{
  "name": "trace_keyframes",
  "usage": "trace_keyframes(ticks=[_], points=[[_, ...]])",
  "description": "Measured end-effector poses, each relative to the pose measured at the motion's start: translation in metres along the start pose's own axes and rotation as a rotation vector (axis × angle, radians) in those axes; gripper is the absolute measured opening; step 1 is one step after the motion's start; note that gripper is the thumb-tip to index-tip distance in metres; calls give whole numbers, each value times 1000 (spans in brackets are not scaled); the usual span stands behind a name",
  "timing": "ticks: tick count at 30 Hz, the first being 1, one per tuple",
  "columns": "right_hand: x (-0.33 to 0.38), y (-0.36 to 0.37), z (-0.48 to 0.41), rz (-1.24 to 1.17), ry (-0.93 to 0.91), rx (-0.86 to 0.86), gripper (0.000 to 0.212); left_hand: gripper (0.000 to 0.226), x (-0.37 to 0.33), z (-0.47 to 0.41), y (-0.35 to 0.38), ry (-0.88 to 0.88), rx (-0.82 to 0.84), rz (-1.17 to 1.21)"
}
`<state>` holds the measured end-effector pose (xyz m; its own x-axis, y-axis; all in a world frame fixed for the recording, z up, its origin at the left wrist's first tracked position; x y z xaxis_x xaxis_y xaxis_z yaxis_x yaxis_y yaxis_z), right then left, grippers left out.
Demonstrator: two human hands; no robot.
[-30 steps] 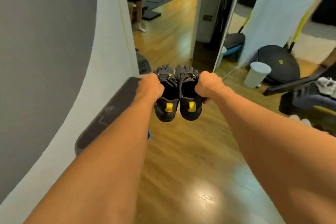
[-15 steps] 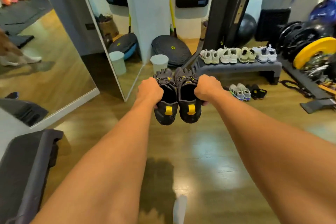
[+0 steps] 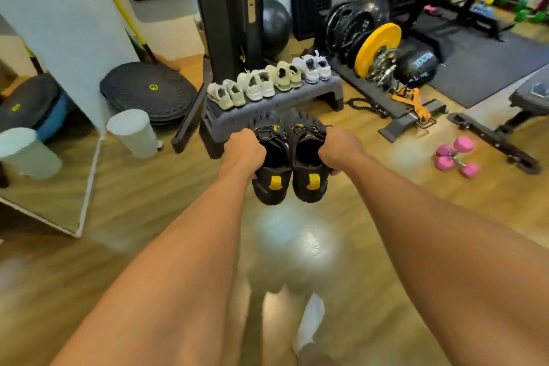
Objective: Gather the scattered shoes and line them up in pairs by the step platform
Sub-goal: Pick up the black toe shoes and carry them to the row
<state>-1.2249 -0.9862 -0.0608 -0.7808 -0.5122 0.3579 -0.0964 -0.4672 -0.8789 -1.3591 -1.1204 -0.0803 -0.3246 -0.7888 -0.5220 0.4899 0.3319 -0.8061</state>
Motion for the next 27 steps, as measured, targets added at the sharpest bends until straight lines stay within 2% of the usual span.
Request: trace_keyframes(ticks=[5,8,14,22,27], points=[[-60,-47,-101,-24,53,11,22,22,-84,-85,44,32,53,6],[-87,-76,-162,6,48,19,23,16,-135,-137,66,66,75,39],[-138,-116,-276,9,117,38,7,10,-221,-235,108,106,114,-79],[-193,-162,-430,15,244,29,10,10,-321,-382,168,181,216,-110],[-226,-186,-517,-17,316,51,23,10,-377,-456,200,183,254,-130]])
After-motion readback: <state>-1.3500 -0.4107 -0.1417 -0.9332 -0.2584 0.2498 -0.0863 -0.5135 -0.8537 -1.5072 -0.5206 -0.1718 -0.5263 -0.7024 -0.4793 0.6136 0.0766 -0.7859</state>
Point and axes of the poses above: each hand's wrist, its own z-axis away from the middle knuckle, its own y-axis out of the palm, x = y × z, the point moved 3 cm from there along -z, towards the middle knuckle, and after that the axes turned 3 degrees about x, right-handed, at the moved point
